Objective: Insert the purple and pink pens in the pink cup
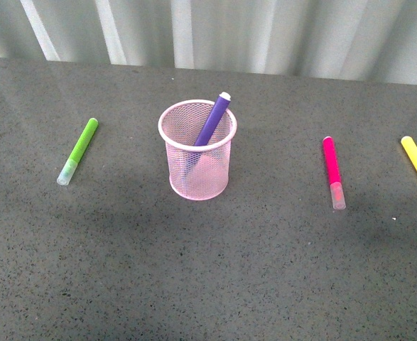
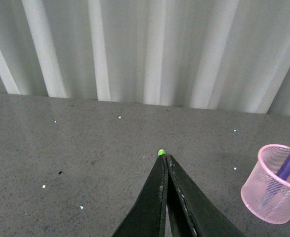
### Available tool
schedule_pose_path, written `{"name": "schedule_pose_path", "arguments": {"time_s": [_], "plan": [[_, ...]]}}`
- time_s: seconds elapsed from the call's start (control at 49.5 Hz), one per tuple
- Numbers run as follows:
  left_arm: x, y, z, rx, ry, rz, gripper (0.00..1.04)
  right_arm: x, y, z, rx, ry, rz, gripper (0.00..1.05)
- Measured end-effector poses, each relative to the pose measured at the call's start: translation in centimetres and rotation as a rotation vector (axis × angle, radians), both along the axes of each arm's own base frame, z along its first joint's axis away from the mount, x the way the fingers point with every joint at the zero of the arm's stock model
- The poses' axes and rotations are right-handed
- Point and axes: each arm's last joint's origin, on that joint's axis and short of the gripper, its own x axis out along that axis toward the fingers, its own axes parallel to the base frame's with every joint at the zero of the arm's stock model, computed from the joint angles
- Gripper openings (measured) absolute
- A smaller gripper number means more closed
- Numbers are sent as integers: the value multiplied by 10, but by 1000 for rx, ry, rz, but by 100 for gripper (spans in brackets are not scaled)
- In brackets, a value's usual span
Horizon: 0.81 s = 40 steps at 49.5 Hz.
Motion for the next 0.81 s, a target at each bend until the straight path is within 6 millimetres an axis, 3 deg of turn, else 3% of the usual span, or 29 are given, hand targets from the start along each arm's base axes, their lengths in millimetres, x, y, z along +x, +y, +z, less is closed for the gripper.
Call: {"name": "schedule_pose_path", "arguments": {"time_s": [0.807], "plan": [[-30, 0, 12, 0, -43, -2, 4, 0, 0, 0, 0, 0, 0, 98]]}}
